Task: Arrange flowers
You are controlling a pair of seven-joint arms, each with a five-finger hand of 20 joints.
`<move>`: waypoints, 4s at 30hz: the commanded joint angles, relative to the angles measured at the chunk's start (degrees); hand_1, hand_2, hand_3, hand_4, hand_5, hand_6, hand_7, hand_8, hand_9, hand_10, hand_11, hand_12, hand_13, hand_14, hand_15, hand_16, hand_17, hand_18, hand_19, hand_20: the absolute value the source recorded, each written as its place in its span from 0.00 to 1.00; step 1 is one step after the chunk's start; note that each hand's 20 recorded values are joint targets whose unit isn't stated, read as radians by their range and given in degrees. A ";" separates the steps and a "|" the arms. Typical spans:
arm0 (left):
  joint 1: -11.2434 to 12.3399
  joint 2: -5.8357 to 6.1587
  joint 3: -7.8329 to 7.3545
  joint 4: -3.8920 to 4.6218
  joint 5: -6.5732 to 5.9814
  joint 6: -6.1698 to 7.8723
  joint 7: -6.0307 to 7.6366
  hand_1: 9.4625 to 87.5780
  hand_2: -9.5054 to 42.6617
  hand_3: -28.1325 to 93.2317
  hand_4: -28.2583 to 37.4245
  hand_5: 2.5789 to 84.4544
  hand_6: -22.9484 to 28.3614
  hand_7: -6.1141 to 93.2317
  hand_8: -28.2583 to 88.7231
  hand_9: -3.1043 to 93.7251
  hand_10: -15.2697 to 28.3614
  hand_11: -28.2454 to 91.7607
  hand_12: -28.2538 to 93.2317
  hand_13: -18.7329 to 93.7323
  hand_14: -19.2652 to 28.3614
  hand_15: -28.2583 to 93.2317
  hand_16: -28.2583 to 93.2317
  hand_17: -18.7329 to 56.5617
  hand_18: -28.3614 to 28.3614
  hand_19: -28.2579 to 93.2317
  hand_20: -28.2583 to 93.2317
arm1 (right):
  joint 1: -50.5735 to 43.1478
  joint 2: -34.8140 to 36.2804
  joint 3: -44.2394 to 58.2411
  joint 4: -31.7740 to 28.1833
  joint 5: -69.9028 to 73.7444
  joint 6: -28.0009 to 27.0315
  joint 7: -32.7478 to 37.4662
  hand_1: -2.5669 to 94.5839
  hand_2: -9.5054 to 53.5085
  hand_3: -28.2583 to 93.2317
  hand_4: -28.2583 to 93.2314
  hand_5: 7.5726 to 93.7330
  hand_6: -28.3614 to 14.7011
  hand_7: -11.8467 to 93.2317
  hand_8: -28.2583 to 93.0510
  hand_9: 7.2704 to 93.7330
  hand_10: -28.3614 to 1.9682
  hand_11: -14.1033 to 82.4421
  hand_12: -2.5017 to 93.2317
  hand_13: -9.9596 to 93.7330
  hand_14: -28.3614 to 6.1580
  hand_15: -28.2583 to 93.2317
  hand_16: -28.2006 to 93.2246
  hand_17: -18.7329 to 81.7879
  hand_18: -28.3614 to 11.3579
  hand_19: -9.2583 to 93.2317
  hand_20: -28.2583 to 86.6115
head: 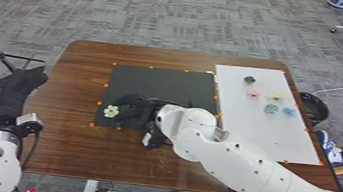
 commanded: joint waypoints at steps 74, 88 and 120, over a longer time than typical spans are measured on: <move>-0.51 -0.67 0.41 0.31 0.22 -1.34 0.62 0.14 0.60 0.81 0.00 0.66 0.40 0.23 0.16 0.56 0.68 0.40 0.32 0.49 0.77 0.40 0.24 0.27 0.74 0.33 0.37 | 3.59 -8.07 3.45 7.29 -9.56 -13.82 -3.64 0.26 0.27 0.69 0.14 0.23 0.61 0.15 0.19 0.49 0.36 0.20 0.10 0.98 0.70 0.74 0.46 0.82 0.27 1.00 0.76; 0.41 -0.81 0.21 -0.01 0.51 -1.51 -0.46 0.14 0.60 0.81 0.00 0.66 0.40 0.23 0.16 0.56 0.68 0.40 0.32 0.49 0.77 0.40 0.24 0.27 0.74 0.33 0.37 | 5.92 3.59 6.05 -5.15 -3.53 -6.88 -3.70 0.26 0.26 0.69 0.14 0.31 0.59 0.15 0.19 0.48 0.34 0.20 0.11 0.97 0.70 0.74 0.45 0.81 0.27 1.00 0.75; 3.00 -1.62 -0.23 -4.07 2.11 2.52 4.85 0.30 0.08 0.79 0.14 0.62 0.47 0.24 0.16 0.56 0.67 0.42 0.33 0.52 0.77 0.42 0.24 0.33 0.74 0.37 0.40 | -32.74 29.99 45.49 -8.27 -24.05 23.63 -6.98 0.45 0.00 0.78 0.12 0.60 0.64 0.32 0.18 0.69 0.51 0.31 0.22 0.89 0.67 0.72 0.46 0.70 0.32 1.00 0.64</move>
